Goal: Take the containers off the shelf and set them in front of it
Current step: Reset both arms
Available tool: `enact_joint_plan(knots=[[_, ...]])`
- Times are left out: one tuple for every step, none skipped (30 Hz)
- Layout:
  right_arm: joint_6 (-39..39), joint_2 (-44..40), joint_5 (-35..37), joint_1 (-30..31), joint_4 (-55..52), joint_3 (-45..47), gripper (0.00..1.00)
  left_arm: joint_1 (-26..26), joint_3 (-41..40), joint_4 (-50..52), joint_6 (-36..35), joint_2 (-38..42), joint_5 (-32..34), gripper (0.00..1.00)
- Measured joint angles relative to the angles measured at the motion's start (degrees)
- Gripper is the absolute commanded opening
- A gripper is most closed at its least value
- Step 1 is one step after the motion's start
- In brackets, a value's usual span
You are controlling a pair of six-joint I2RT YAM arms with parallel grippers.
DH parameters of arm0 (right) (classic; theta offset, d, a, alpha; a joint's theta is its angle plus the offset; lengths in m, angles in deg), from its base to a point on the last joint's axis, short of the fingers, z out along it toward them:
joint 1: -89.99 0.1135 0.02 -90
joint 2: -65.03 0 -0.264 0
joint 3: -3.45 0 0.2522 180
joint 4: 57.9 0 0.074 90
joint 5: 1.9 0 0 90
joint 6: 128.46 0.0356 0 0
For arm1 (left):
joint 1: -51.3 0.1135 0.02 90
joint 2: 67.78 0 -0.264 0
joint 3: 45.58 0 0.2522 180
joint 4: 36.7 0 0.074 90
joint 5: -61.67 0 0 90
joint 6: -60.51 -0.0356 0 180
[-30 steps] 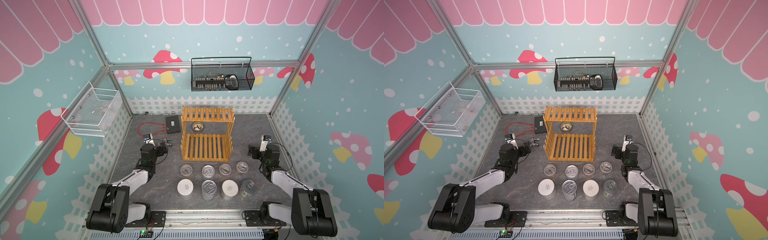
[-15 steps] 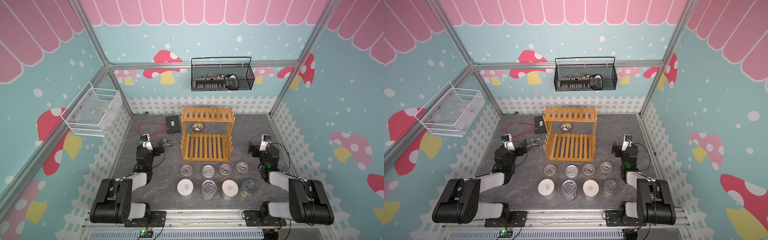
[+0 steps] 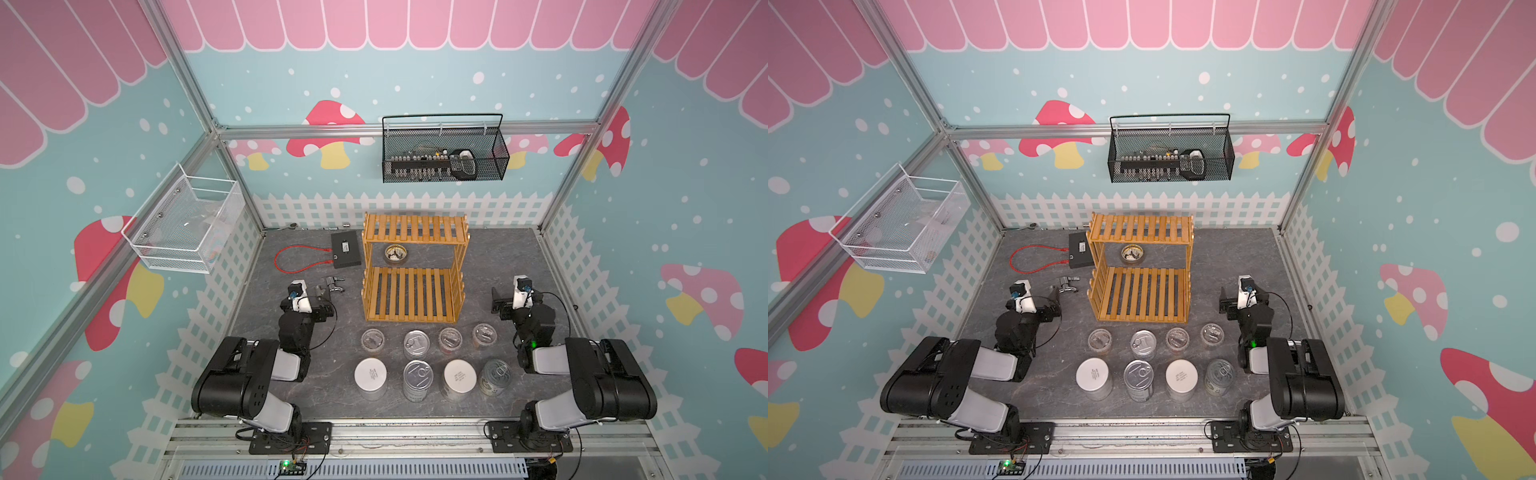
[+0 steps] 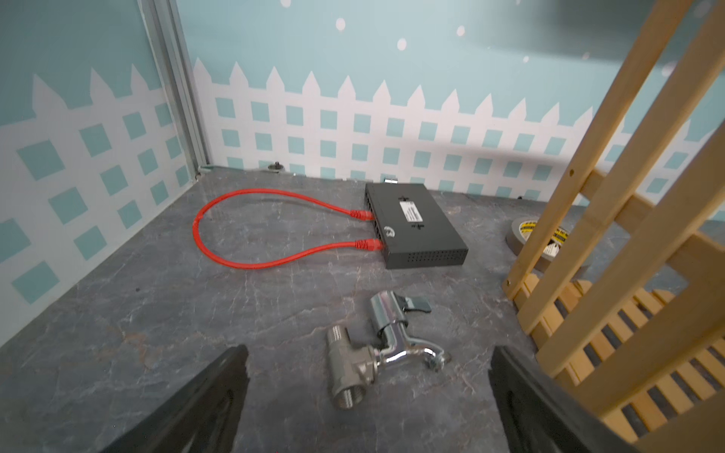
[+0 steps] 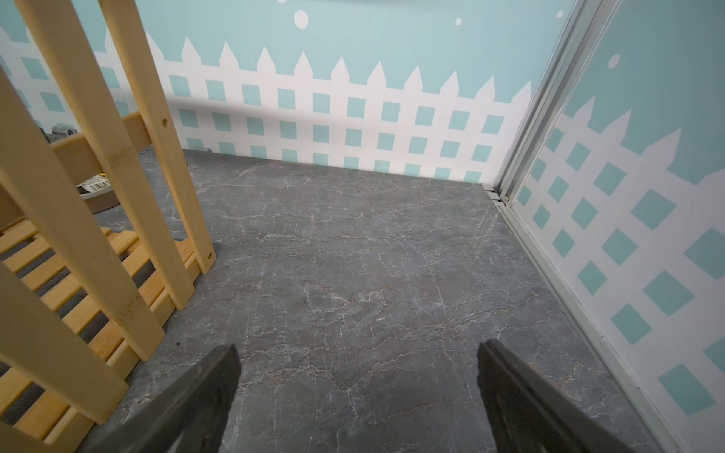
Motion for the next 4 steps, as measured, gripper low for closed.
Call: enact_joint_plan(knots=[[-0.1,0.2,0.0,0.0,0.8,0.6,0.99,-0.1,0.3,-0.5,-0.1,0.1,0.1,0.99],[-0.2,0.5,0.0,0.0,1.3,0.9,0.99,-0.1,0.4,-0.8,-0.2,0.1,0.2,0.99],[-0.3,0.8,0.0,0.1,1.9,1.0,0.99,-0.1,0.5,-1.3,-0.2,0.0,0.3,0.99],[-0.4,0.9,0.0,0.1,2.3,1.0,0.99,-0.2,0.5,-1.5,-0.2,0.0,0.4,0.99]])
